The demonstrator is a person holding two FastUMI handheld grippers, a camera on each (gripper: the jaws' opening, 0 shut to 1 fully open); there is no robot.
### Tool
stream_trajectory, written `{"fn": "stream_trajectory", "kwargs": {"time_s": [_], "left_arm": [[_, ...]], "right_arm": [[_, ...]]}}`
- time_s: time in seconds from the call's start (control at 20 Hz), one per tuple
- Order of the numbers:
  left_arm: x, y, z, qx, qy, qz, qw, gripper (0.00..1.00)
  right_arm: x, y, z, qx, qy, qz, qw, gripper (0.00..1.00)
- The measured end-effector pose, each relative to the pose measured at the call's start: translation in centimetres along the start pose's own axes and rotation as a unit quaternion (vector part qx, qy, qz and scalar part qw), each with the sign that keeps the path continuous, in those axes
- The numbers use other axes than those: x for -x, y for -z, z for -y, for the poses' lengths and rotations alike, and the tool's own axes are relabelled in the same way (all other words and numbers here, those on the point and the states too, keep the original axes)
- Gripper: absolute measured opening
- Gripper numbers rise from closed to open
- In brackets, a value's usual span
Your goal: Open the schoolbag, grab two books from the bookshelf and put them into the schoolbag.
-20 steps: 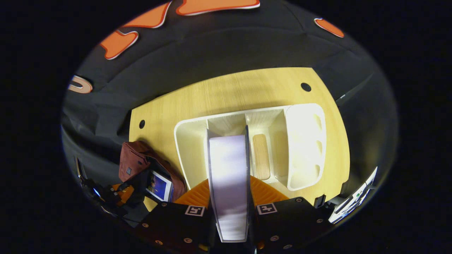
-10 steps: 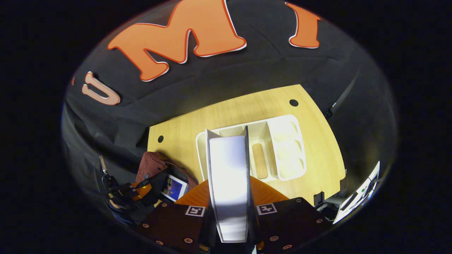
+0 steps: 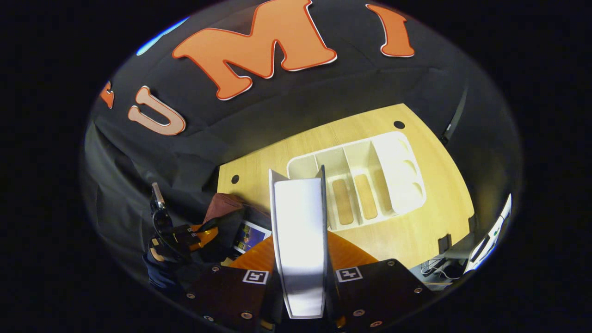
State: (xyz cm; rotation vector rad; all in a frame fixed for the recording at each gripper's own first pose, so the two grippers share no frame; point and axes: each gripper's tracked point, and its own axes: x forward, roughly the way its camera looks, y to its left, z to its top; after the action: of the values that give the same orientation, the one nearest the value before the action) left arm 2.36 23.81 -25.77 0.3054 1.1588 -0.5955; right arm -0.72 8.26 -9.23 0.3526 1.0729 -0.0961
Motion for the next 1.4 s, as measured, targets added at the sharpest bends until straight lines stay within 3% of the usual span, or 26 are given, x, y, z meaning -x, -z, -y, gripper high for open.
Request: {"fn": "stream_trajectory", "kwargs": {"time_s": [0.25,0.45,0.8,1.4], "left_arm": [[0.8,-0.3,-0.4,-0.018,0.001,0.003,1.000,0.05],[1.0,-0.5,-0.4,-0.023,-0.001,0.007,1.000,0.05],[1.6,-0.2,0.0,-0.013,-0.001,0.017,1.000,0.05],[2.1,-0.5,0.9,0.013,0.005,0.046,0.999,0.05]], "right_arm": [[-2.0,3.4,-2.3,-0.035,-0.029,-0.010,0.999,0.37],[-3.8,5.9,-5.7,-0.050,-0.074,-0.018,0.996,0.37],[-10.8,9.6,-10.7,-0.082,-0.146,-0.048,0.985,0.37],[-20.6,12.7,-17.4,-0.118,-0.206,-0.082,0.968,0.37]]}}
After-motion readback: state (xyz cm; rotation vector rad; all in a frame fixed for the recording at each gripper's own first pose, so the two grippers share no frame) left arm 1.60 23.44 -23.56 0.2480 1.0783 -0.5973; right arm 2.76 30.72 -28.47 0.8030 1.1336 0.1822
